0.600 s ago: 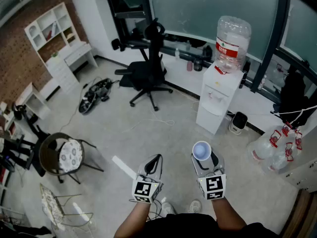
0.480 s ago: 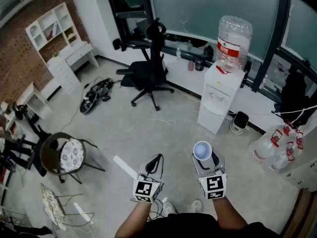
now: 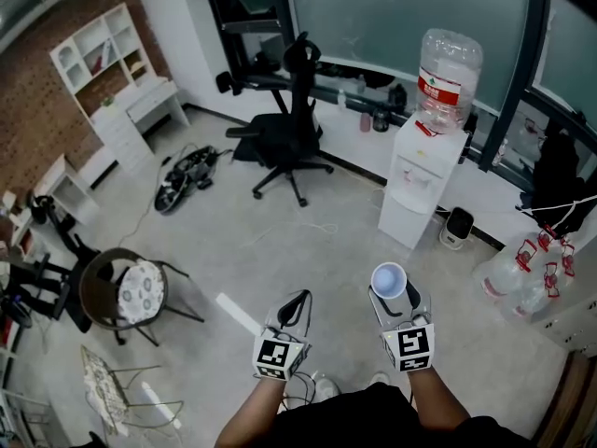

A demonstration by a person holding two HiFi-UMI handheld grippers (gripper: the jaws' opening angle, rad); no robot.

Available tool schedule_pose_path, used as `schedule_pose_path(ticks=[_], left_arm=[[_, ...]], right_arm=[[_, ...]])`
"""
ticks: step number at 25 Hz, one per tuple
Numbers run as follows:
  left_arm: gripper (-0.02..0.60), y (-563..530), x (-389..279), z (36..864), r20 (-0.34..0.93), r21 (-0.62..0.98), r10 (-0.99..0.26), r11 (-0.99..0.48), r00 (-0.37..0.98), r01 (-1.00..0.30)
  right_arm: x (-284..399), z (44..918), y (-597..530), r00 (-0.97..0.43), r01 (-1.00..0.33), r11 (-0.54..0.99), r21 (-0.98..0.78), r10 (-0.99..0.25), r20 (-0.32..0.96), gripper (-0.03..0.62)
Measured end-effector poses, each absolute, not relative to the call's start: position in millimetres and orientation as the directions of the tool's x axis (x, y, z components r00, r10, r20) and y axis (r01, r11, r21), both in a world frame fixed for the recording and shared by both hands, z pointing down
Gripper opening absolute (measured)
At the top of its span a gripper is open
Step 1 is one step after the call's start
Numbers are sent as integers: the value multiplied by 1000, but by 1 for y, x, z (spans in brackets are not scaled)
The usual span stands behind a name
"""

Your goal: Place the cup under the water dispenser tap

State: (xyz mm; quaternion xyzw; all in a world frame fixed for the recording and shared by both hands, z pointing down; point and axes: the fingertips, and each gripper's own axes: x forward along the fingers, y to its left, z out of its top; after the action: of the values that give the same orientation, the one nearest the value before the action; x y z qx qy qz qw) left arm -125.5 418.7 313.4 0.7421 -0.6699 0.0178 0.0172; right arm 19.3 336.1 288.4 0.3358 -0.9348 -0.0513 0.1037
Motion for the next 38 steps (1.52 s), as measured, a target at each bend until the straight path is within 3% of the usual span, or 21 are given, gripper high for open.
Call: schedule_pose_path(ticks=[10, 19, 27, 38], left_arm=[[17, 397, -138, 324, 79, -11, -986, -151, 149, -988], [17, 310, -134, 326, 104, -6, -973, -210, 208, -978], [17, 231, -138, 333, 158, 16, -967, -200, 200, -980], [17, 150, -131, 359, 219, 13, -955, -204, 202, -979]], right_arm=[[-3, 303, 311, -728, -651, 751, 111, -659, 189, 285], [4, 318, 231, -700, -684, 727, 51, -675, 232, 285], [7, 333, 155, -686, -671, 732, 115, -672, 279, 285], [21, 354, 69, -676, -686, 725, 64, -667, 314, 285]])
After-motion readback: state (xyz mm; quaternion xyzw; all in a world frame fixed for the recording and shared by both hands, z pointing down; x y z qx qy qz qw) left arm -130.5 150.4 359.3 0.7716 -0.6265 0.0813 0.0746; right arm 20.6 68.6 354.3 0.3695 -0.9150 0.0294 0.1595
